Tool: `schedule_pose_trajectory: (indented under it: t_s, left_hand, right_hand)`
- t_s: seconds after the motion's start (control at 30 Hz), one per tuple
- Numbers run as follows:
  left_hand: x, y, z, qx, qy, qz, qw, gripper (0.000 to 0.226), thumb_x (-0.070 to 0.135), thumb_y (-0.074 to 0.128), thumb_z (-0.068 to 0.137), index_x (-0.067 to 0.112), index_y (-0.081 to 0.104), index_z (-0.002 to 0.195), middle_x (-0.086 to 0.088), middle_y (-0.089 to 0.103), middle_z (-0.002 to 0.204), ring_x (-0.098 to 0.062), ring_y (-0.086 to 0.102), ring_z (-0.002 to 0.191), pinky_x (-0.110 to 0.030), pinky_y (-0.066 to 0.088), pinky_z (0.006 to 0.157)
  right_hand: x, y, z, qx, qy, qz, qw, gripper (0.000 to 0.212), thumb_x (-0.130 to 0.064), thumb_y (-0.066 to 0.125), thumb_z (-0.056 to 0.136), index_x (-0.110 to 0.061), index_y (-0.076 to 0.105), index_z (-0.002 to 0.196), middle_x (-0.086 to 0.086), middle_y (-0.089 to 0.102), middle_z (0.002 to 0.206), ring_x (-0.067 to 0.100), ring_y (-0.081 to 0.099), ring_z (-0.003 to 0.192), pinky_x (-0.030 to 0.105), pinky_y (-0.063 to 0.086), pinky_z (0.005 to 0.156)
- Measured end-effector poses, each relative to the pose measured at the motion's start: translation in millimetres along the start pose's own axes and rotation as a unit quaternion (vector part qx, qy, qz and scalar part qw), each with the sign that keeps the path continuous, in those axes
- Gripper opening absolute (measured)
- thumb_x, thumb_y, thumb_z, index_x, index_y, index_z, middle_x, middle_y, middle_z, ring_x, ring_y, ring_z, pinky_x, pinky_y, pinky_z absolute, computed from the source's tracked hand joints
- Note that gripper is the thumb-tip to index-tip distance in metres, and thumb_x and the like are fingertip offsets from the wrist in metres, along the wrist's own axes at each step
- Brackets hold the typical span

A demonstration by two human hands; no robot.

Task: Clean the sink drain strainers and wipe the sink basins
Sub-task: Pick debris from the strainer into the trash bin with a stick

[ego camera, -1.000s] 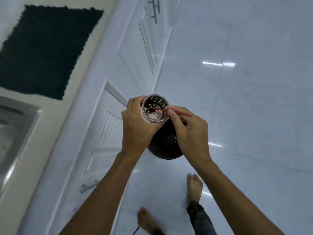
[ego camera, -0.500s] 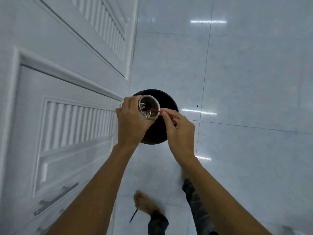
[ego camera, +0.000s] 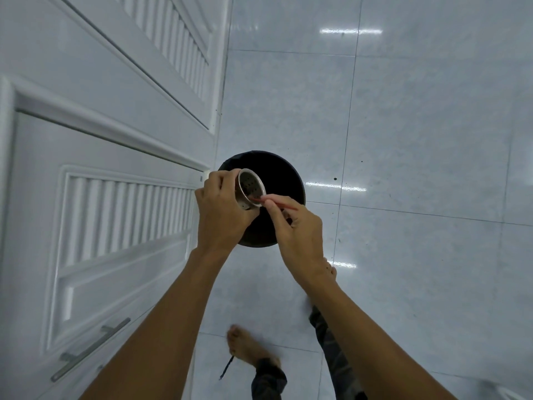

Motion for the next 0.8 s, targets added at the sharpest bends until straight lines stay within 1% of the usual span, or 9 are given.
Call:
schedule_pose_trajectory:
  t_s: [0.17,0.3,0.37,0.47,0.53,0.6,0.67,0.73,0.8]
  left_hand:
    - [-7.2,2.6,-5.3,-0.037,-0.007,-0.004,0.999,0.075,0.035,0.09,0.072,0.011,0.059,0.136,-0.014,0.059,0.128,-0.031,0.057,0.119,-0.031,0.034,0.099]
    - [-15.8,2.5,-2.4,-0.072,-0.024,-0.017,0.997,0.081,0.039,0.09,0.074,0.014,0.054,0.142,-0.013,0.058,0.134,-0.03,0.056,0.123,-0.037,0.041,0.105]
    - [-17.5,1.6,-2.4,-0.088,-0.028,-0.049,0.994,0.086,0.036,0.092,0.071,0.013,0.049,0.141,-0.01,0.06,0.132,-0.028,0.059,0.121,-0.042,0.047,0.107]
    - [-23.5,0.5,-5.5,-0.097,-0.044,-0.076,0.991,0.08,0.038,0.093,0.068,0.014,0.049,0.131,-0.007,0.064,0.122,-0.026,0.064,0.111,-0.049,0.055,0.098]
    - [-30.3,1.2,-7.1,-0.108,-0.064,-0.069,0.99,0.079,0.043,0.092,0.069,0.015,0.05,0.13,-0.007,0.065,0.121,-0.026,0.064,0.11,-0.049,0.057,0.097]
    - [-36.9,2.7,-6.4,-0.119,-0.075,-0.049,0.989,0.078,0.046,0.089,0.071,0.017,0.051,0.134,-0.007,0.065,0.122,-0.027,0.063,0.111,-0.046,0.057,0.098]
    - [-40.5,4.2,-4.8,-0.126,-0.071,-0.027,0.989,0.078,0.048,0.086,0.072,0.017,0.053,0.136,-0.008,0.065,0.119,-0.028,0.062,0.11,-0.045,0.055,0.098]
    - [-40.1,6.3,-3.8,-0.137,-0.058,-0.026,0.989,0.076,0.049,0.084,0.072,0.019,0.056,0.136,-0.008,0.066,0.116,-0.028,0.061,0.107,-0.044,0.054,0.096]
    - [-38.7,8.4,-3.9,-0.149,-0.042,-0.024,0.988,0.076,0.049,0.085,0.07,0.021,0.059,0.135,-0.008,0.067,0.113,-0.027,0.062,0.105,-0.042,0.054,0.094]
  right_hand:
    - [9.9,5.6,3.8,-0.006,0.041,-0.04,0.998,0.024,-0.028,0.059,0.102,-0.02,0.075,0.119,-0.004,0.075,0.117,0.011,0.067,0.107,0.031,0.056,0.099]
    - [12.0,6.1,2.0,-0.016,0.011,-0.039,0.999,0.023,-0.03,0.059,0.102,-0.022,0.075,0.116,-0.008,0.075,0.113,0.01,0.068,0.105,0.029,0.057,0.096]
    - [16.6,9.1,0.4,-0.032,0.013,-0.047,0.998,0.022,-0.03,0.06,0.102,-0.023,0.075,0.115,-0.009,0.075,0.112,0.009,0.068,0.103,0.028,0.058,0.094]
    - [24.5,14.2,5.0,-0.032,0.042,-0.045,0.998,0.024,-0.029,0.06,0.102,-0.019,0.076,0.117,-0.005,0.075,0.115,0.01,0.069,0.104,0.028,0.057,0.096]
    - [27.9,17.0,8.9,-0.03,0.058,-0.038,0.997,0.024,-0.028,0.06,0.102,-0.018,0.076,0.117,-0.005,0.075,0.116,0.009,0.068,0.105,0.024,0.056,0.098]
    - [30.9,17.4,10.2,-0.02,0.068,-0.022,0.997,0.023,-0.029,0.059,0.102,-0.019,0.076,0.115,-0.007,0.075,0.113,0.005,0.067,0.103,0.017,0.055,0.095]
    - [34.7,18.1,8.9,-0.014,0.079,-0.001,0.997,0.024,-0.03,0.059,0.102,-0.019,0.077,0.113,-0.009,0.075,0.109,0.003,0.066,0.1,0.015,0.054,0.092]
    - [38.6,22.3,6.3,-0.033,0.098,0.02,0.994,0.024,-0.031,0.058,0.102,-0.02,0.077,0.112,-0.012,0.073,0.104,0.003,0.066,0.096,0.022,0.058,0.091]
    - [42.4,27.7,5.6,-0.051,0.125,0.03,0.99,0.025,-0.031,0.057,0.103,-0.019,0.077,0.111,-0.011,0.072,0.103,0.004,0.064,0.093,0.031,0.059,0.092]
Point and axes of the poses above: each hand's wrist, its own z-axis towards the middle knuckle, its own y-axis out of the palm, x = y × z, the point moved 4 cm from there along z, towards the middle knuckle
